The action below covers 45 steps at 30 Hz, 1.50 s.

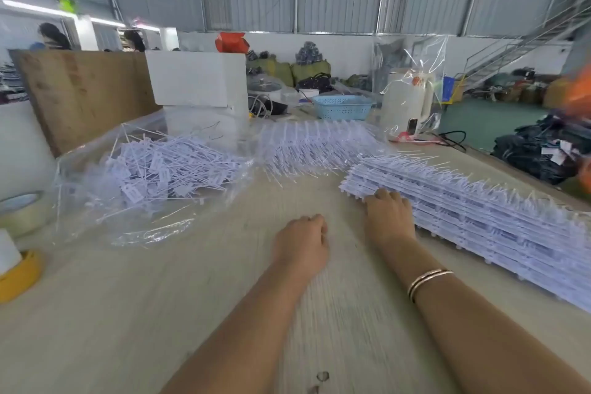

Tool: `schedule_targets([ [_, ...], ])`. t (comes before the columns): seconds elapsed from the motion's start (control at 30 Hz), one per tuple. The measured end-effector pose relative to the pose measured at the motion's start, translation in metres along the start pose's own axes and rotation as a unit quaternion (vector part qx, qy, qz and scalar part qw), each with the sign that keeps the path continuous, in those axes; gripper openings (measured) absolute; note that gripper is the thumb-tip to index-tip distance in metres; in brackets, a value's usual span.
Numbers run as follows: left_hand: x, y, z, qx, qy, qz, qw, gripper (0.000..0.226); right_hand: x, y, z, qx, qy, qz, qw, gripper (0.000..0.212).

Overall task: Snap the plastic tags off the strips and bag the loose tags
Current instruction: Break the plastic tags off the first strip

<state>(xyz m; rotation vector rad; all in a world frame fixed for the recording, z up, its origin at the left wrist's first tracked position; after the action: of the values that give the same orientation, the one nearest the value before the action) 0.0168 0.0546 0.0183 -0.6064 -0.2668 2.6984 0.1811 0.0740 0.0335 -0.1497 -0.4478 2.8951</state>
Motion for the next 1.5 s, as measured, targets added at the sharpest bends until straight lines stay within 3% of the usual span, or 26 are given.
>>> schedule_targets([
  [0.4, 0.01, 0.002, -0.002, 0.01, 0.084, 0.0, 0.996, 0.019, -0.008, -0.008, 0.012, -0.06, 0.058, 0.026, 0.996, 0.017],
  [0.5, 0.011, 0.0, -0.004, 0.041, 0.113, 0.031, 0.992, 0.02, -0.004, -0.005, 0.015, -0.089, 0.065, 0.052, 0.993, 0.019],
  [0.57, 0.009, -0.009, -0.004, 0.061, 0.189, 0.072, 0.978, 0.022, -0.001, -0.002, 0.015, -0.089, 0.067, 0.063, 0.992, 0.021],
  [0.63, 0.006, -0.019, -0.007, 0.09, 0.367, 0.13, 0.917, 0.021, 0.004, 0.002, 0.018, -0.095, 0.064, 0.072, 0.991, 0.023],
  [0.73, -0.007, -0.029, -0.018, 0.152, 0.58, 0.198, 0.775, 0.017, 0.014, 0.011, 0.03, -0.14, 0.062, 0.095, 0.984, 0.014],
  [0.83, -0.014, -0.043, -0.031, 0.147, 0.656, 0.237, 0.701, 0.019, 0.025, 0.02, 0.033, -0.155, 0.034, 0.134, 0.978, 0.019],
  [0.9, -0.018, -0.052, -0.036, 0.126, 0.677, 0.254, 0.679, 0.019, 0.027, 0.019, 0.027, -0.113, -0.003, 0.142, 0.983, 0.014],
  [1.07, -0.022, -0.062, -0.035, 0.086, 0.645, 0.28, 0.706, 0.015, 0.019, 0.011, 0.015, -0.049, -0.128, 0.083, 0.987, 0.026],
  [1.23, -0.015, -0.055, -0.032, 0.07, 0.637, 0.29, 0.711, 0.025, 0.014, 0.009, 0.013, -0.024, -0.08, 0.077, 0.994, 0.037],
  [1.33, -0.003, -0.046, -0.024, 0.049, 0.626, 0.299, 0.718, 0.024, 0.009, 0.008, 0.01, 0.033, -0.038, 0.112, 0.992, 0.034],
  [1.5, 0.027, -0.024, 0.001, -0.004, 0.563, 0.293, 0.772, 0.021, -0.005, 0.005, -0.002, 0.111, -0.108, 0.103, 0.983, 0.038],
])
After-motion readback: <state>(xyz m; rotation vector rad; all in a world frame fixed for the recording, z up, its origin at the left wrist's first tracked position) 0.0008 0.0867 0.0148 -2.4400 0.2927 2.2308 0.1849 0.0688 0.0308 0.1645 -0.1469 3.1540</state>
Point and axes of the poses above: each hand's wrist, its own y-axis away from the middle knuckle, its own z-axis out of the back of the hand, x = y × z, the point moved 6 cm from there along -y, towards the middle knuckle, and after that the axes turned 3 degrees about x, right-handed, at the moved point
